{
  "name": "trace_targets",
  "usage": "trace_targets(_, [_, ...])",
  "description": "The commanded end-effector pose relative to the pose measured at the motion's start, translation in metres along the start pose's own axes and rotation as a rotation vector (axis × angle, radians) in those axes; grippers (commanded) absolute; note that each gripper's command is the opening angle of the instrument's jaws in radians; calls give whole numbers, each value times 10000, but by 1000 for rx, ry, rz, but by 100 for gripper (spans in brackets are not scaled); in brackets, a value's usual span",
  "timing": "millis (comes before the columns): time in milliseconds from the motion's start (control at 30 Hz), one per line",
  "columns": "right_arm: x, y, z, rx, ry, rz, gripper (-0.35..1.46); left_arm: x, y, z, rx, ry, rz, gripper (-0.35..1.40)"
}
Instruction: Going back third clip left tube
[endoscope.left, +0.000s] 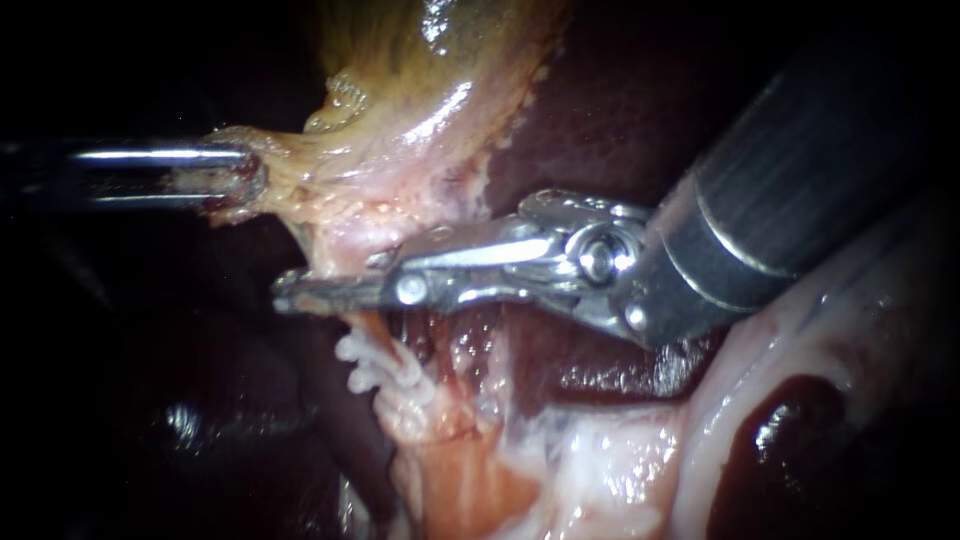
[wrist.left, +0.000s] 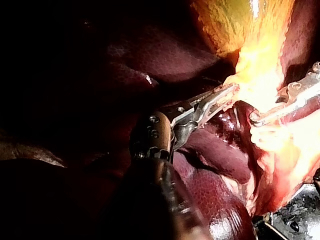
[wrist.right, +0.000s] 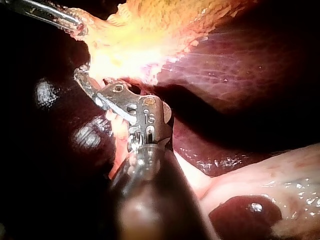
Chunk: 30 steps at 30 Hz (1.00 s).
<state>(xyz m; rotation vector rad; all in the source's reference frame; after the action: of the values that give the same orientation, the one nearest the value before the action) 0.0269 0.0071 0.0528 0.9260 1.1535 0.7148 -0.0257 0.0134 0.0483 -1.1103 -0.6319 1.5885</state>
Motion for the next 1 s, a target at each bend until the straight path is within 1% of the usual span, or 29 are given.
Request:
trace_targets(33, [-1, 1, 0, 0, 0, 0, -35, 0, 0, 0, 0, 0, 0, -35])
trace_targets(67, [-1, 2, 0, 0, 0, -1, -31, 0, 0, 0, 0, 0, 0, -35])
trace_targets(100, [-3, 4, 1, -2, 0, 5, -10, 0, 0, 0, 0, 0, 0, -35])
trace_targets(133, [-4, 7, 2, -3, 0, -8, 6, 0, 0, 0, 0, 0, 0, -35])
trace_targets(200, [-8, 14, 6, -12, 4, -10, 34, 0, 0, 0, 0, 0, 0, -35])
trace_targets(233, [-9, 18, 9, -22, 8, -18, 39, 0, 0, 0, 0, 0, 0, -35])
trace_targets(367, [-22, 35, 20, -31, 6, -62, 47, -1, 0, 0, 0, 1, 0, -35])
trace_targets(500, [-34, 59, 24, -64, 16, -110, 49, -1, 0, 0, 0, 1, 0, -35])
trace_targets(567, [-36, 68, 20, -79, 21, -134, 50, -1, 0, 0, 0, 1, 0, -35])
trace_targets(667, [-37, 78, 10, -98, 27, -166, 50, -1, 0, 0, 0, 1, 0, -35])
trace_targets(733, [-38, 79, 0, -105, 27, -201, 50, -1, 0, 0, 0, 1, 0, -35])
trace_targets(800, [-43, 76, -9, -108, 21, -244, 50, -1, 0, -1, 0, 0, 0, -35])
trace_targets(900, [-54, 64, -30, -101, 7, -348, 50, -1, 0, -2, 0, 0, 1, -35])
trace_targets(1000, [-67, 46, -61, -86, -7, -458, 50, -1, 0, -2, 0, 0, 1, -35])
